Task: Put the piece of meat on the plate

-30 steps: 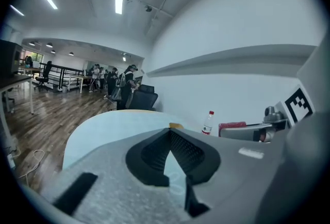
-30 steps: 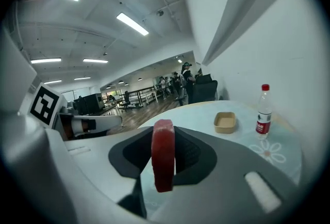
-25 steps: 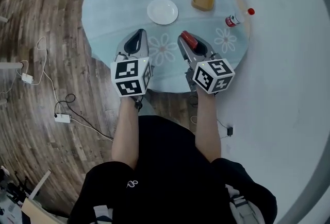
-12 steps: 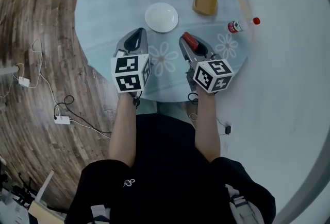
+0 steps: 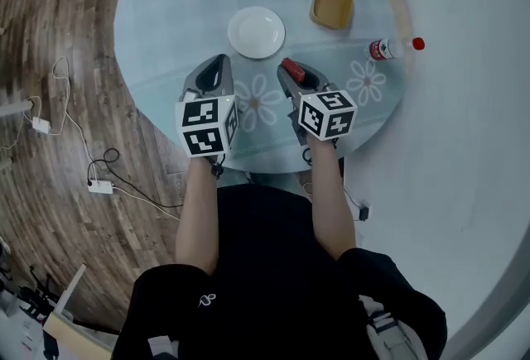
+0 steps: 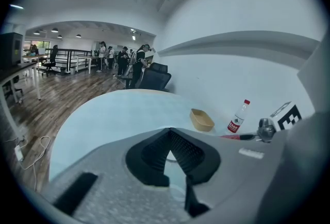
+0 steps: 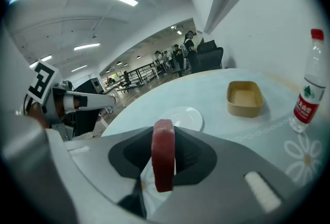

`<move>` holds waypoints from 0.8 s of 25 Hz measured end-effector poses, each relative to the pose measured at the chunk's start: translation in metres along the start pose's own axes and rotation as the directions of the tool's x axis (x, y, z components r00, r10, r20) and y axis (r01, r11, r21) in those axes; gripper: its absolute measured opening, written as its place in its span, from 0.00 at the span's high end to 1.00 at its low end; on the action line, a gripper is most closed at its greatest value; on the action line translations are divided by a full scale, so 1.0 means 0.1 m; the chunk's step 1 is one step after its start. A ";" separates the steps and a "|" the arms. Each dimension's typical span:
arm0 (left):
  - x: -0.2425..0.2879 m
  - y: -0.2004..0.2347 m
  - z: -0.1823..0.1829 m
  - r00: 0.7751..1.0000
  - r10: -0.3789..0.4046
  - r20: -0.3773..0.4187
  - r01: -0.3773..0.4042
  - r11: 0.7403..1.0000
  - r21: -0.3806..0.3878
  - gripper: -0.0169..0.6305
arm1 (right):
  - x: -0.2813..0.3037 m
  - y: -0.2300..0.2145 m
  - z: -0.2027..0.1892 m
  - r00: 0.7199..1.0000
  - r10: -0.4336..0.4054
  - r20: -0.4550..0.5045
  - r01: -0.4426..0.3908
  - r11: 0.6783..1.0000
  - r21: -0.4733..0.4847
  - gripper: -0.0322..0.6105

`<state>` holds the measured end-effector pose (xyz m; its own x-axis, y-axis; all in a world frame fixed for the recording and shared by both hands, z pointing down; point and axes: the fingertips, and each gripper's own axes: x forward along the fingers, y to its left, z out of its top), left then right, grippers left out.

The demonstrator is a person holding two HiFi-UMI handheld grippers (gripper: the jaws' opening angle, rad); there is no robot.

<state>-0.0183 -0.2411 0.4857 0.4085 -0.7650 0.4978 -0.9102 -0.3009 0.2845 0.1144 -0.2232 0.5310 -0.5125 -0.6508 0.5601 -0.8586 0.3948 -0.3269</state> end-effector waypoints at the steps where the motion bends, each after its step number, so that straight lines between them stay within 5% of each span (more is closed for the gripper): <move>1: 0.01 0.02 -0.03 1.000 0.010 -0.004 -0.010 1.000 -0.005 0.97 | 0.09 -0.04 -0.06 1.000 0.009 -0.018 -0.009 1.000 -0.001 0.79; 9: -0.07 0.37 -0.09 0.993 0.117 -0.008 -0.117 0.991 -0.060 0.97 | 0.94 -0.21 -0.04 0.986 0.076 -0.147 -0.096 0.986 -0.134 0.79; 20: -0.29 0.68 -0.17 0.977 0.212 -0.014 -0.212 0.972 -0.103 0.97 | 1.50 -0.51 0.23 0.975 -0.063 -0.213 -0.036 0.901 -0.432 0.79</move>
<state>-0.0907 -0.2301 0.5049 0.2072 -0.8034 0.5582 -0.9643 -0.0714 0.2552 0.0811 -0.3562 0.6140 -0.4439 -0.5212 0.7289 -0.7517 0.6594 0.0136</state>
